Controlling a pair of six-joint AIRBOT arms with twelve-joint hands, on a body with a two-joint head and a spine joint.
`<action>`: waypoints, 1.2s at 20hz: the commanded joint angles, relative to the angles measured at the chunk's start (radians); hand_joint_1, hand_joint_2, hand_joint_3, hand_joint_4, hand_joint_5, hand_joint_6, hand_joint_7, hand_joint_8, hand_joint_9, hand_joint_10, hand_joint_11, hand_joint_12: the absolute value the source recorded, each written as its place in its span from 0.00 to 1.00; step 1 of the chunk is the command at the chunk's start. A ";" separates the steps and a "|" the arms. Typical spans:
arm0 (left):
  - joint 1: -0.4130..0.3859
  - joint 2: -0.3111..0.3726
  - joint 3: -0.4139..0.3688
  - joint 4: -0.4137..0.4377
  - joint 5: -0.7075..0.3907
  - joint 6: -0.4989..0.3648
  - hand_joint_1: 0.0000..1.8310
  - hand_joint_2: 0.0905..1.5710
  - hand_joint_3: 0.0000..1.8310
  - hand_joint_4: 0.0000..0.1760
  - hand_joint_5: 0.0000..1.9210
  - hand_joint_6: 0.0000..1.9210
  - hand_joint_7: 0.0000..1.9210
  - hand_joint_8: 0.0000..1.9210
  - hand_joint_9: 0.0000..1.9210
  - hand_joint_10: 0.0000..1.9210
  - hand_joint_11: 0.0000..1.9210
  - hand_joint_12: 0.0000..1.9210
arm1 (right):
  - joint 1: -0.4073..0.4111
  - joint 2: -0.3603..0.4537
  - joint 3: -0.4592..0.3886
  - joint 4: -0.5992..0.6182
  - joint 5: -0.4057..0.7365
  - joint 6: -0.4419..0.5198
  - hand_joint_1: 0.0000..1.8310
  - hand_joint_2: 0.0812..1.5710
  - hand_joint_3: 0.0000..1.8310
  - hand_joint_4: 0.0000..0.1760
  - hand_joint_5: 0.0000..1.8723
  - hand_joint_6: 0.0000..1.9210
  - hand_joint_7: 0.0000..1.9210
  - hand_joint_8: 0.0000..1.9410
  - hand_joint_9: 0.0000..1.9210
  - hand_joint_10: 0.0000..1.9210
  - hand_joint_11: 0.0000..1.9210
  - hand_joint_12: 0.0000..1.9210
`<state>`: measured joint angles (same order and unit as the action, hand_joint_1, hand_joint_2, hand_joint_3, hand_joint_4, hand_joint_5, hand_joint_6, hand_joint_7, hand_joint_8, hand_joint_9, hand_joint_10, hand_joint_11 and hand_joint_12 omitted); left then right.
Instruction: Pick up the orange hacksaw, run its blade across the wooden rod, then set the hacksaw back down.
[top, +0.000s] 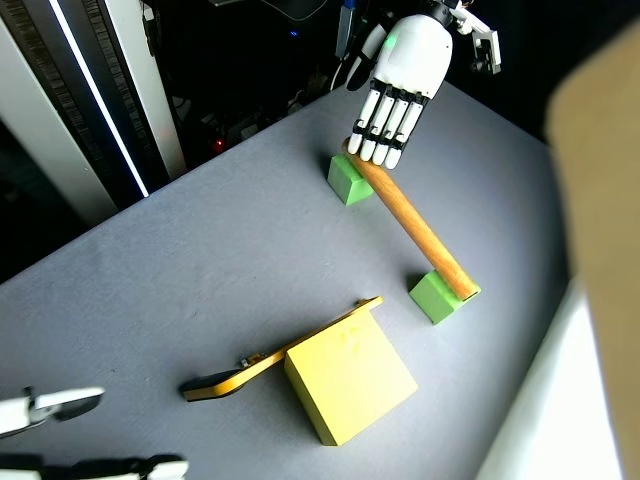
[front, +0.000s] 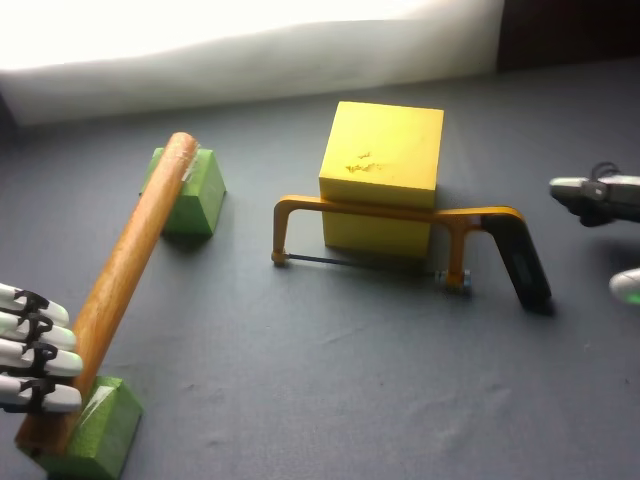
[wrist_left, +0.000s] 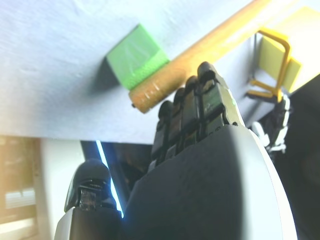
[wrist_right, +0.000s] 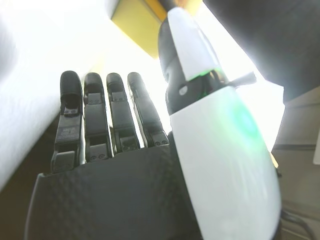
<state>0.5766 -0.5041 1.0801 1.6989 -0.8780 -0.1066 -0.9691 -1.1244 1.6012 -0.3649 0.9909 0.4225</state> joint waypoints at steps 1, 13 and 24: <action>-0.003 -0.002 0.002 -0.031 -0.017 -0.002 0.01 0.79 0.00 0.00 0.06 0.00 0.05 0.00 0.03 0.00 0.00 0.14 | 0.022 0.003 0.005 0.060 0.075 0.006 0.48 0.75 0.00 0.00 0.07 0.00 0.06 0.00 0.09 0.00 0.00 0.34; 0.018 -0.014 0.018 -0.027 -0.032 -0.002 0.00 0.79 0.00 0.00 0.03 0.00 0.02 0.00 0.01 0.00 0.00 0.08 | 0.202 -0.112 0.034 -0.018 -0.053 -0.005 0.51 0.75 0.00 0.00 0.08 0.00 0.06 0.00 0.08 0.00 0.00 0.33; 0.008 -0.013 0.009 -0.044 -0.017 -0.002 0.00 0.80 0.00 0.00 0.03 0.00 0.03 0.00 0.02 0.00 0.00 0.09 | 0.260 -0.163 0.036 -0.041 -0.112 -0.026 0.54 0.74 0.00 0.00 0.10 0.00 0.09 0.00 0.11 0.01 0.00 0.43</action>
<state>0.5880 -0.5156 1.0866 1.6844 -0.8864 -0.1074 -0.7269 -1.2842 1.6356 -0.4492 0.7830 0.3912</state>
